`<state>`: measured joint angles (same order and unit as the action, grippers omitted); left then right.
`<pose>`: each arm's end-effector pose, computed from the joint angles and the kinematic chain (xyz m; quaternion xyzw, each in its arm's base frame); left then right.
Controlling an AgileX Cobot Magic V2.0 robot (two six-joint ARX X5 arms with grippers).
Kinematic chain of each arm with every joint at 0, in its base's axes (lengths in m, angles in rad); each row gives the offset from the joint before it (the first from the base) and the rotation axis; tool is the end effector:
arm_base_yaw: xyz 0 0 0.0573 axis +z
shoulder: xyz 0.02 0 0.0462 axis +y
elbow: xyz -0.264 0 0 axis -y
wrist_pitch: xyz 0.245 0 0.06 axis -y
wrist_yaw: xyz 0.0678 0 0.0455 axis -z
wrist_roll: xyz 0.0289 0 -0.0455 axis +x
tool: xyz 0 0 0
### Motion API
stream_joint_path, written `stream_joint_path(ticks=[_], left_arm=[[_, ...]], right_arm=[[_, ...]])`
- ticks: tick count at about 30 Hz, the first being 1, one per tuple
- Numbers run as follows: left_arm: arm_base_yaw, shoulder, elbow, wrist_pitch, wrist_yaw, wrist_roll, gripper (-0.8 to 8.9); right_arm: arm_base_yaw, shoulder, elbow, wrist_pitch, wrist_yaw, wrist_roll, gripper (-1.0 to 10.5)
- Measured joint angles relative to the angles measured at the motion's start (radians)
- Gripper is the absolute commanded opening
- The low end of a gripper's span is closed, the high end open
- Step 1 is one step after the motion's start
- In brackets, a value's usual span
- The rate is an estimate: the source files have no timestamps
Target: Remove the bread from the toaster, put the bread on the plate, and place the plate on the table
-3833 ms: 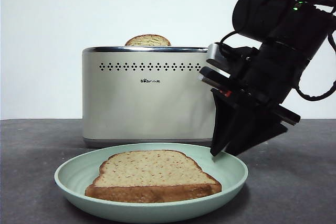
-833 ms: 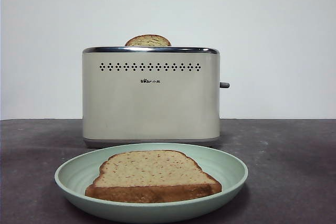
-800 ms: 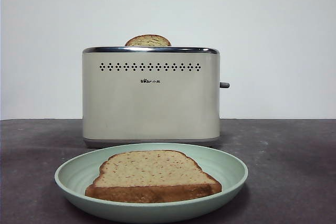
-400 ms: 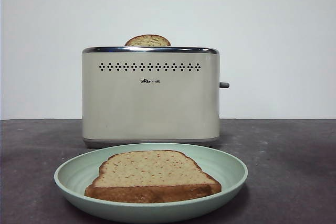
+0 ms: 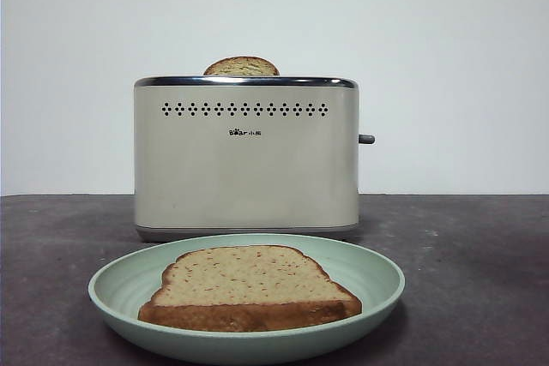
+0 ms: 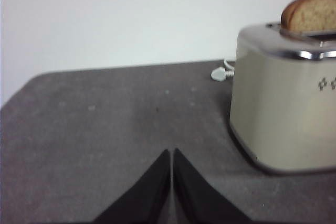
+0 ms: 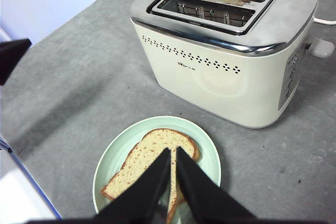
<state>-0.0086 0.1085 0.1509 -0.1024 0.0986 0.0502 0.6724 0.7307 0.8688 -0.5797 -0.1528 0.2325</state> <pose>0.0961 -0.0037 0.1966 0.0237 0.0286 -0.0543 0.9978 0.1106 0.0937 0.3317 0.0478 0.2556 0.3641 0.8943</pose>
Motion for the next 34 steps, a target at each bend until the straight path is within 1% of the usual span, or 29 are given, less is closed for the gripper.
stream_joint_path(ticks=[11, 19, 26, 34], left_arm=[[0.0, -0.105, -0.109, -0.008, 0.0, -0.013, 0.08], [0.001, -0.104, -0.11, -0.102, -0.003, -0.018, 0.08], [0.001, -0.104, -0.109, -0.108, -0.007, -0.048, 0.08], [0.001, -0.104, -0.109, -0.108, -0.007, -0.053, 0.08]], right_arm=[[0.0, 0.0, 0.0, 0.0, 0.0, 0.0, 0.0], [0.0, 0.0, 0.0, 0.0, 0.0, 0.0, 0.0], [0.0, 0.0, 0.0, 0.0, 0.0, 0.0, 0.0], [0.0, 0.0, 0.0, 0.0, 0.0, 0.0, 0.0]])
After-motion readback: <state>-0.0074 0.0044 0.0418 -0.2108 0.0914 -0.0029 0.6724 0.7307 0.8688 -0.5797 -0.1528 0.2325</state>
